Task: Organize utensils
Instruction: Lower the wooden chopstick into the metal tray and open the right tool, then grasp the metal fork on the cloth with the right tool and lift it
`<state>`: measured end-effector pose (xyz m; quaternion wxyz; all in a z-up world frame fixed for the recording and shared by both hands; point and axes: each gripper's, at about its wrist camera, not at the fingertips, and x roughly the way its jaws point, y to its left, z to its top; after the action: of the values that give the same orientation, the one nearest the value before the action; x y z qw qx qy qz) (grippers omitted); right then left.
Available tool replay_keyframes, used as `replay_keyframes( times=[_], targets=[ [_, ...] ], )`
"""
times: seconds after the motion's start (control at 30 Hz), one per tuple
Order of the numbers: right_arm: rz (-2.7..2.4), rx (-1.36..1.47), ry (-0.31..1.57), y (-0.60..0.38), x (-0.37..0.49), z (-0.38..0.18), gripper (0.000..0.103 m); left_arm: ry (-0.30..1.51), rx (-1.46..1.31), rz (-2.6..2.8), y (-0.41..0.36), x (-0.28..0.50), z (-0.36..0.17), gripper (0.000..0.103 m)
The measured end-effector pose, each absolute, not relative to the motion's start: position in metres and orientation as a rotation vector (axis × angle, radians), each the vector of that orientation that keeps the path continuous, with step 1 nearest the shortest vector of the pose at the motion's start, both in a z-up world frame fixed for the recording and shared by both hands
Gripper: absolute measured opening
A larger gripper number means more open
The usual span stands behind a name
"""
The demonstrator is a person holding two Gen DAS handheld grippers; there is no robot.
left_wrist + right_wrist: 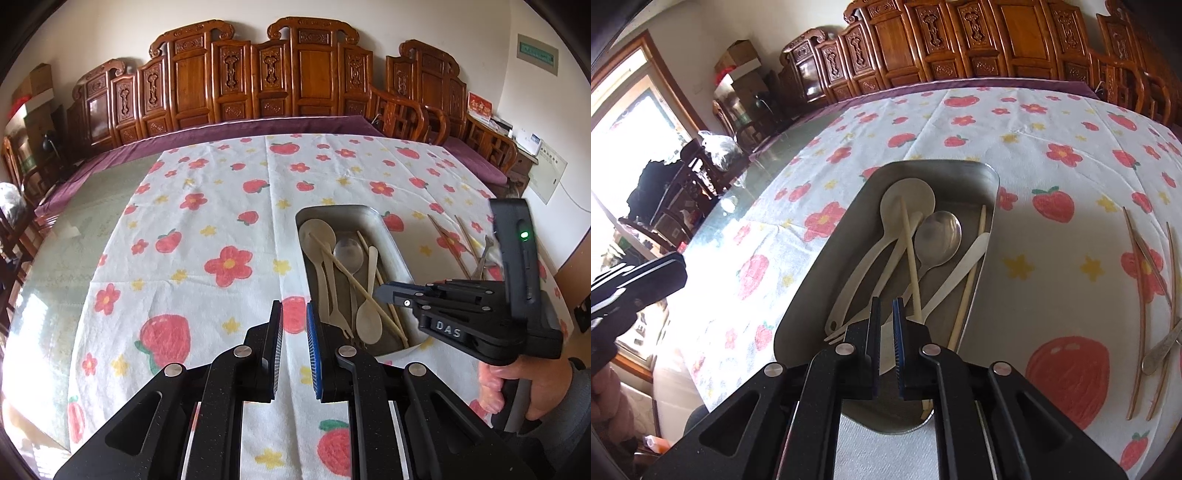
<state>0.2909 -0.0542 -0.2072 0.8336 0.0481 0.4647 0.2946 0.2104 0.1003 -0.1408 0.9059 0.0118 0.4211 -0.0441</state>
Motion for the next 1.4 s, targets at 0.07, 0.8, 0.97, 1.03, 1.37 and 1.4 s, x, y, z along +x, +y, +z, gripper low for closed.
replay_keyframes(
  times=[0.07, 0.8, 0.97, 1.03, 1.37, 1.4],
  targets=[
    [0.626, 0.092, 0.955, -0.064, 0.287, -0.199, 0.01, 0.876, 0.03, -0.097, 0.094, 0.213, -0.143, 0.012],
    [0.262, 0.034, 0.868, -0.286, 0.301, -0.209, 0.027, 0.9, 0.047, -0.262, -0.028, 0.247, -0.165, 0.013],
    [0.228, 0.121, 0.912, -0.315, 0.317, -0.234, 0.029, 0.915, 0.07, -0.297, -0.055, 0.251, -0.171, 0.013],
    [0.221, 0.15, 0.926, -0.319, 0.323, -0.242, 0.038, 0.925, 0.081, -0.31, -0.064, 0.252, -0.176, 0.013],
    [0.211, 0.167, 0.94, -0.307, 0.351, -0.261, 0.049, 0.972, 0.087, -0.326, -0.083, 0.258, -0.197, 0.013],
    [0.205, 0.151, 0.94, -0.305, 0.352, -0.261, 0.049, 0.975, 0.087, -0.327, -0.084, 0.259, -0.198, 0.013]
  ],
)
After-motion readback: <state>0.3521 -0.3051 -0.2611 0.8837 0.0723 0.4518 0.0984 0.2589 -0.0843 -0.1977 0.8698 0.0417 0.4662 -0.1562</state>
